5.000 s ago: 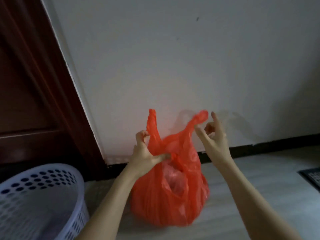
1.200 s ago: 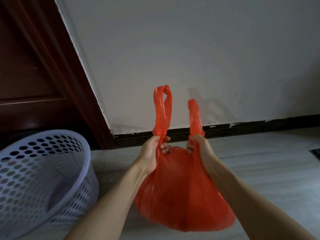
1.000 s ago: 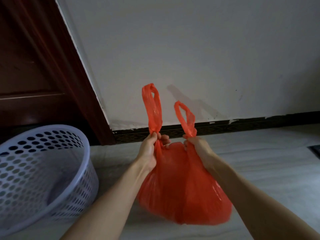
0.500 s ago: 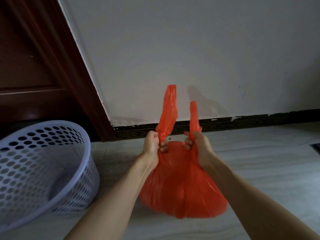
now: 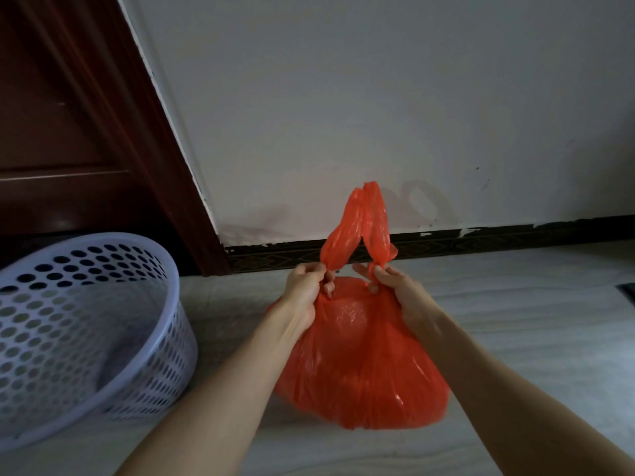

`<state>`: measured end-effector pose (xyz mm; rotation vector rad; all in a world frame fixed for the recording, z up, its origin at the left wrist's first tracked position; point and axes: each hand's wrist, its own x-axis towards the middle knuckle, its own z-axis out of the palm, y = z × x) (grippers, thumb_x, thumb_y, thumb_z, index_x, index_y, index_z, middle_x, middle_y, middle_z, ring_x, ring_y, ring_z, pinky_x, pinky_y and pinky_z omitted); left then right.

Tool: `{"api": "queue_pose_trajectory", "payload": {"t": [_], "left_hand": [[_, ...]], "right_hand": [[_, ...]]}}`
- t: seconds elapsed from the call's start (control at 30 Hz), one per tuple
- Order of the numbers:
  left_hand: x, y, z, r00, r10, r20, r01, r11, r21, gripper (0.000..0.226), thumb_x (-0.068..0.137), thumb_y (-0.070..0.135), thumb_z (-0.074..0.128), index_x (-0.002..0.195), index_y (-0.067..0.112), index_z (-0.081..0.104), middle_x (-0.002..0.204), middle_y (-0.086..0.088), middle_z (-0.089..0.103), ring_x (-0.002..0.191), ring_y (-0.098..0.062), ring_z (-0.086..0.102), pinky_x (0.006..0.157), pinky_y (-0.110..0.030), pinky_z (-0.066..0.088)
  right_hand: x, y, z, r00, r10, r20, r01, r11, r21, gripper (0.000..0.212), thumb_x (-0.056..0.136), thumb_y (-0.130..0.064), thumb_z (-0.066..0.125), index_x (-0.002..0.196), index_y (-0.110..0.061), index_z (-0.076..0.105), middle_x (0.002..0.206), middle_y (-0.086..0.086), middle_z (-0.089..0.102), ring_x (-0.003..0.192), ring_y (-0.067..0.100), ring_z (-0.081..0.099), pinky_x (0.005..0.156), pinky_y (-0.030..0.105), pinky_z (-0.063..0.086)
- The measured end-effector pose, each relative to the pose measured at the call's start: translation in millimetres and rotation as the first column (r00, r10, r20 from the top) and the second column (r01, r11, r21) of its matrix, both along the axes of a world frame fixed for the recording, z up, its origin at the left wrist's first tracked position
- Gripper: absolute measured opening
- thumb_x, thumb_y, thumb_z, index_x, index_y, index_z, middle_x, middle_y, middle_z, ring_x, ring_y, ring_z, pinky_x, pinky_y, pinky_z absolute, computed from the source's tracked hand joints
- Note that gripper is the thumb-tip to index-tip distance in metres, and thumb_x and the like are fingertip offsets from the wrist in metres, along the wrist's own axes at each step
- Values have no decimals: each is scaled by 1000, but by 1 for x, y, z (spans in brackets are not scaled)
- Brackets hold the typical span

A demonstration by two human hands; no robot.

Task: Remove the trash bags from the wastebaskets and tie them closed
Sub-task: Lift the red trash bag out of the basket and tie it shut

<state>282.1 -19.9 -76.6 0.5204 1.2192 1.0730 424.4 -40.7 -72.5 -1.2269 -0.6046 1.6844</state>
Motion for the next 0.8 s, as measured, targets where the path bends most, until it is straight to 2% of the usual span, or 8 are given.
{"api": "queue_pose_trajectory", "payload": {"t": [0.07,0.17,0.37,0.47,0.53,0.6,0.73,0.8], "left_hand": [[-1,-2,3,997,-69,-30,69,997,15,22,95,1,39,77,11,43,62,-6,46,27,-3,37,33,-14,28],[-4,-3,4,962,-222,-156,228,974,19,22,94,2,42,75,13,44,60,-5,47,28,-2,35,34,-15,25],[-2,-5,8,720,-461,-518,542,840,6,28,93,4,46,67,14,48,59,-4,48,33,3,43,36,-8,30],[-2,-6,9,699,-431,-571,551,833,45,21,92,12,51,75,20,44,65,-1,53,53,-6,48,48,-16,37],[-5,-9,9,693,-409,-593,561,823,88,21,89,7,54,80,21,42,71,1,55,59,-8,50,56,-21,40],[-7,-11,9,664,-372,-648,599,784,164,29,83,0,53,82,25,39,74,2,55,61,-11,51,61,-28,42],[-11,-15,6,518,-138,-844,679,666,308,28,79,-3,50,87,21,37,81,-4,54,79,-26,60,74,-38,46],[-12,-16,6,463,-21,-886,682,646,342,22,81,-3,50,91,15,41,86,-10,57,82,-31,59,75,-40,46]], "right_hand": [[1,-3,2,993,101,61,-102,995,1,14,94,-11,45,89,-6,56,84,7,63,73,8,61,81,27,47],[-1,-7,8,971,204,126,-206,979,1,20,94,-12,44,78,-11,56,69,6,53,60,11,56,62,21,48],[-16,1,9,990,96,108,-101,994,40,26,90,-4,50,69,-12,63,49,1,57,50,12,53,49,17,47],[-25,9,6,970,-82,229,72,996,48,18,87,-1,54,76,-11,63,41,-6,53,34,2,46,39,13,39],[-30,13,4,909,-188,371,152,980,125,13,84,0,56,90,-11,60,57,-3,56,42,2,48,40,13,38],[-32,15,2,814,-279,509,188,956,224,29,80,1,57,100,-17,50,74,-2,54,58,7,50,47,13,41],[-28,8,0,621,-239,747,-30,944,328,25,82,3,50,96,-15,60,88,-3,61,80,10,52,66,16,37],[-25,5,-1,527,-151,836,-222,925,308,23,85,-1,49,95,-13,66,82,-4,59,76,8,53,59,15,32]]}}
